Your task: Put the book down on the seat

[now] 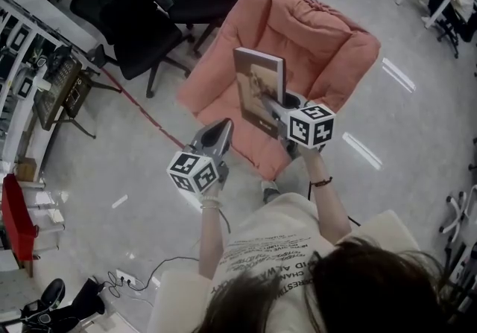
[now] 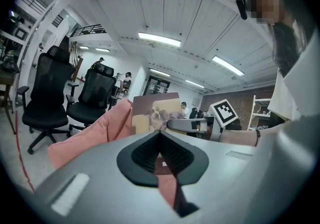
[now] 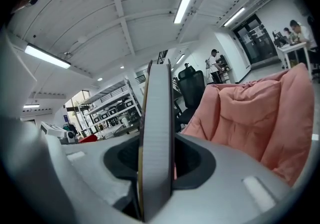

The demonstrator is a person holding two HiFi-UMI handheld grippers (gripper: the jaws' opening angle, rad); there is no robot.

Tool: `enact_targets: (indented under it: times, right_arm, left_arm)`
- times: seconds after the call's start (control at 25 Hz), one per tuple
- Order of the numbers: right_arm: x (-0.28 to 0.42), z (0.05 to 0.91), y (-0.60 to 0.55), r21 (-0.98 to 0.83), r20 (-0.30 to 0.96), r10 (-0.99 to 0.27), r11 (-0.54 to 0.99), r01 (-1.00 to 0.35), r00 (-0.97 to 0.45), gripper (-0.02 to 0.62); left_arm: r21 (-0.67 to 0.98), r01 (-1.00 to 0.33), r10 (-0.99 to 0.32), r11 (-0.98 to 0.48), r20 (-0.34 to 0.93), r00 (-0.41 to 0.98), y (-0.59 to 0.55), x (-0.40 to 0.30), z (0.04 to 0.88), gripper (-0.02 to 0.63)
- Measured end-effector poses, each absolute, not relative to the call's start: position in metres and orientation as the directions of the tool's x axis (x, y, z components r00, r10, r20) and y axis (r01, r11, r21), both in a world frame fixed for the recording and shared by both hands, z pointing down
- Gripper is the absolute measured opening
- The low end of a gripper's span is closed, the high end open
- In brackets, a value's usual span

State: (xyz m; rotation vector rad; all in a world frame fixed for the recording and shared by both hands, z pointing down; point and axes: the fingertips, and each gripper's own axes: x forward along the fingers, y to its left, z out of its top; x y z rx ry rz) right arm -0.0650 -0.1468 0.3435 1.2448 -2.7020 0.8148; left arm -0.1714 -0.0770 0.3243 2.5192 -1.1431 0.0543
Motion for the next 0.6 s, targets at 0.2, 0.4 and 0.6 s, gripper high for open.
enact_targets:
  times: [0.2,0.4,0.6]
  right_arm:
    - [-0.064,0.356,-0.155,-0.449,0.276,-0.691,0.522,-0.726,-0.668,0.144]
    - [-0.071,0.37,-0.166,-0.462,0.302,-0.683,0.506,-0.729,-0.665,0.144]
    - [-0.088,0.385,-0.187,-0.461,0.324,-0.698,0.473,-0.751,-0.639,0.144]
  left_arm:
    - [0.325,-0.733,-0.716,-0.597,0.196,0.67,-0.081,-0.173,0.335,-0.009]
    - [0.35,-0.73,-0.711,-0.587,0.207,0.672,-0.1,-0.182,0.347,-0.009]
    - [0.359,-0.682,-0.657,-0.637,0.21,0.724,-0.139,-0.189,0.359,-0.009]
